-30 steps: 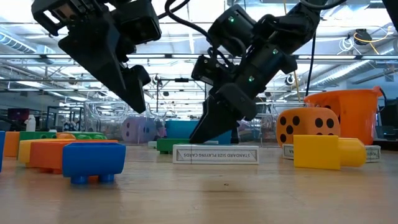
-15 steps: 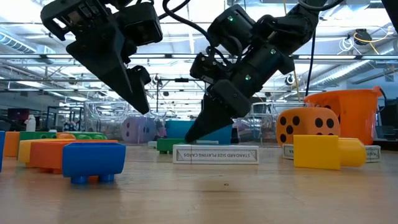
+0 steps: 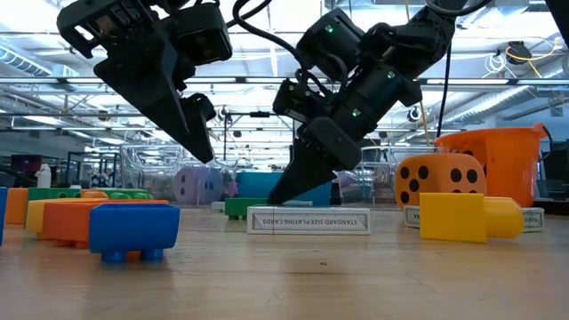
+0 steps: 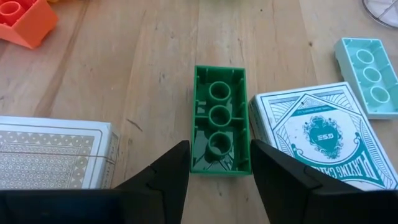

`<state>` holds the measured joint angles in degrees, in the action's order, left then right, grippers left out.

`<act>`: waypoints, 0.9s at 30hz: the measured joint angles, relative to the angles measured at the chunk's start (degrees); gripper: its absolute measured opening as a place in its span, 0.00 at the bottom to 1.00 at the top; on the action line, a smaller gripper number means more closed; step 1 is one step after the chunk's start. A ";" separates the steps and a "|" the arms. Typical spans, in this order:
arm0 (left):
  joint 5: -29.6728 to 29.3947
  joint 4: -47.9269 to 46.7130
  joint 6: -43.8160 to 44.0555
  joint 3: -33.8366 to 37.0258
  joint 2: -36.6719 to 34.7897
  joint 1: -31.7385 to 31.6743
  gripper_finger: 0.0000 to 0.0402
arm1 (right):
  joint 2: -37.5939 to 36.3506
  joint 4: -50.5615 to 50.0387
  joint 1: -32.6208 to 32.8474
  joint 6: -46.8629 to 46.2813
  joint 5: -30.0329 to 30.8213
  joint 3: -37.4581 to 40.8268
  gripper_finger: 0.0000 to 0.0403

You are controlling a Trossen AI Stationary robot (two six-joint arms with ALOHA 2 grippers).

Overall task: Pick & Place Toys
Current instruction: Put the green game piece into the blue bin

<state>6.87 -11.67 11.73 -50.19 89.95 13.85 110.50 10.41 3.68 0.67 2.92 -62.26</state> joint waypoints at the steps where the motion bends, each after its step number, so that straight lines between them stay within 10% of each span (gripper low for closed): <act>1: 0.00 -0.01 -0.05 0.00 0.00 0.00 0.69 | 0.01 0.03 0.00 0.00 -0.02 0.00 0.41; 20: -0.17 -0.20 -1.56 0.00 0.00 0.00 0.69 | 0.48 4.40 -0.42 0.25 -0.22 0.02 0.34; 27: -15.63 -10.69 -7.04 -4.80 0.02 0.06 0.69 | -1.62 5.24 -2.40 -7.11 -0.33 0.00 0.35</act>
<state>-8.76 -22.37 4.68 -55.00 89.98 13.91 108.88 15.66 1.29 -6.44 2.58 -62.26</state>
